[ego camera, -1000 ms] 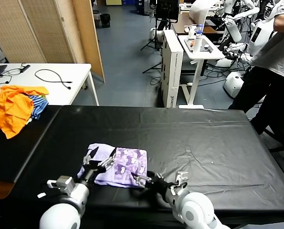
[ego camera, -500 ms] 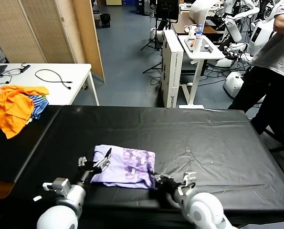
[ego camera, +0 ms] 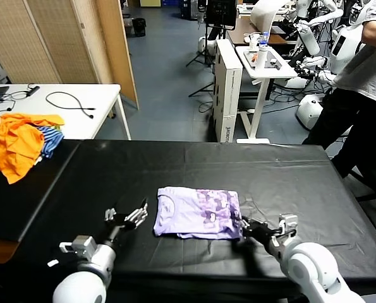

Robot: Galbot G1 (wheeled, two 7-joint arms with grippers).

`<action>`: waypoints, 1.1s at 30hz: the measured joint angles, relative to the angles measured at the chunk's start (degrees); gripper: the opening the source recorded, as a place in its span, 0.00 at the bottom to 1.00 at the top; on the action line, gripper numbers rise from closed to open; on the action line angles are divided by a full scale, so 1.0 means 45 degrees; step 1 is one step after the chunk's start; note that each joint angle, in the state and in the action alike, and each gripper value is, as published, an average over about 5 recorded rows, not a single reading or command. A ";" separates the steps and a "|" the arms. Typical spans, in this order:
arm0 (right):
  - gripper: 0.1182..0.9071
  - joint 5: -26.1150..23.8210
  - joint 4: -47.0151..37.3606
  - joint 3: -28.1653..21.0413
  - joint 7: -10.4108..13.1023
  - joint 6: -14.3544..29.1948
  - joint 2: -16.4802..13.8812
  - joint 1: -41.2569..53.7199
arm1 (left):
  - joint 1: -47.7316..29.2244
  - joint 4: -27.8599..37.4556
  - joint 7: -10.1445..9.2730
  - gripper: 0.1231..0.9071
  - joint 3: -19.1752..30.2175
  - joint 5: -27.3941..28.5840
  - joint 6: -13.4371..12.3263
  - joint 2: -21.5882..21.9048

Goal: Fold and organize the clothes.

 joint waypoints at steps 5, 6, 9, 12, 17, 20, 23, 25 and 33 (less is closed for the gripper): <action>0.71 -0.1056 0.0446 0.0357 -0.0305 0.0939 -0.0322 -0.0521 | 0.0177 0.0024 -0.0005 1.00 -0.0132 -0.0013 -0.0236 0.0127; 0.78 -0.1306 0.0554 0.0442 -0.0364 0.1266 -0.0375 -0.0687 | 0.0228 0.0024 -0.0009 1.00 -0.0156 -0.0030 -0.0380 0.0176; 0.94 -0.2043 0.0882 0.0737 -0.0575 0.2365 -0.0460 -0.1330 | 0.0424 0.0062 -0.0026 1.00 -0.0217 -0.0109 -0.1050 0.0360; 0.99 -0.2624 0.1226 0.1082 -0.0715 0.3455 -0.0416 -0.2129 | 0.0654 0.0108 -0.0081 1.00 -0.0313 -0.0102 -0.1668 0.0520; 1.00 -0.3224 0.1634 0.1629 -0.0441 0.4809 -0.0232 -0.3370 | 0.1091 -0.0180 -0.0411 1.00 -0.0479 0.0068 -0.1538 0.0615; 1.00 -0.3650 0.1712 0.1884 -0.0128 0.5740 -0.0123 -0.4051 | 0.1515 -0.0451 -0.0484 1.00 -0.0620 0.0118 -0.1409 0.0727; 1.00 -0.4069 0.1661 0.1995 0.0143 0.6648 -0.0044 -0.4641 | 0.2128 -0.0715 -0.0483 1.00 -0.0843 0.0186 -0.1469 0.0801; 1.00 -0.4309 0.1611 0.2016 0.0299 0.7232 0.0006 -0.4994 | 0.2605 -0.0852 -0.0483 1.00 -0.1022 0.0278 -0.1550 0.0793; 1.00 -0.5483 0.1469 0.1697 0.1042 0.9458 0.0350 -0.6638 | 0.4275 -0.1245 -0.0485 1.00 -0.1506 0.0808 -0.1999 0.0346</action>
